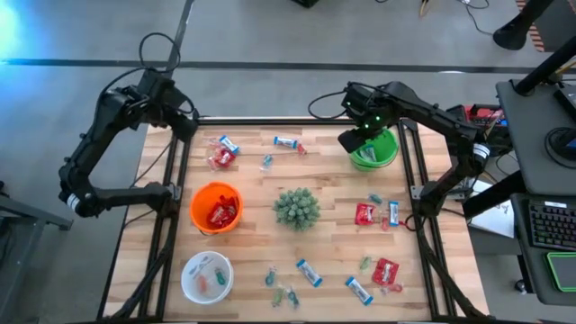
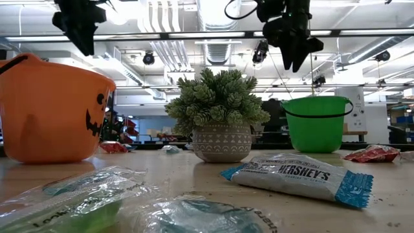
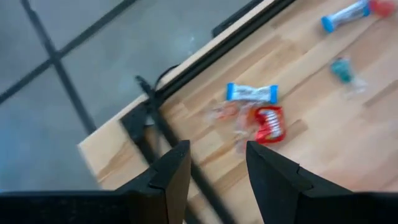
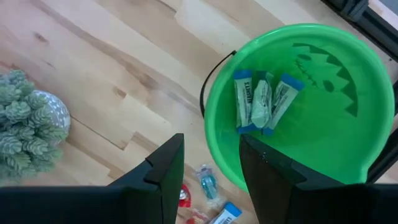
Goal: Sort candy
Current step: Put the orange gummy into the white bucket
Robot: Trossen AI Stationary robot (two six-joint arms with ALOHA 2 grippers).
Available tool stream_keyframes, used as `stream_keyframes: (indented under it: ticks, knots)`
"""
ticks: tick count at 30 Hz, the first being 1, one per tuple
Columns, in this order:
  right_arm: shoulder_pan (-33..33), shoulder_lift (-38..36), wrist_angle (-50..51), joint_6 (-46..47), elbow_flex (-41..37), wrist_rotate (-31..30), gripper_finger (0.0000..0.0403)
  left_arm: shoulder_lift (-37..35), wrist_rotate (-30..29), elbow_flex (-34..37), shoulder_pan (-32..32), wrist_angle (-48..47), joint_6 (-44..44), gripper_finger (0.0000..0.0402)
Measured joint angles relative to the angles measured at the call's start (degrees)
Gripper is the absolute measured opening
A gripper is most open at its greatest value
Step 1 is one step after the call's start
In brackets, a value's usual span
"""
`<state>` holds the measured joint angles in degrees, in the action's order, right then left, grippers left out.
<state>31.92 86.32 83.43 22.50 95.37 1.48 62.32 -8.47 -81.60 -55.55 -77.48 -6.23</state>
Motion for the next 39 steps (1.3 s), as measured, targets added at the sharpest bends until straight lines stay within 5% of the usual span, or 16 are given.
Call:
stream_keyframes:
  ticks: [13, 20, 39]
  knots:
    - [-0.68, 0.02, -0.08, -5.58, 0.0, -0.03, 0.0146, 7.66, 3.43, 5.68, -0.1, 7.38, 26.26, 0.0139]
    - [-0.68, 0.02, -0.15, -9.06, -0.01, -0.06, 0.0146, 13.77, 1.5, 7.04, -0.1, 12.01, 31.27, 0.0139]
    - [-0.68, 0.02, -0.7, -16.46, -0.01, -0.07, 0.0146, 28.16, 1.48, 6.31, -0.45, 3.29, 41.5, 0.0139]
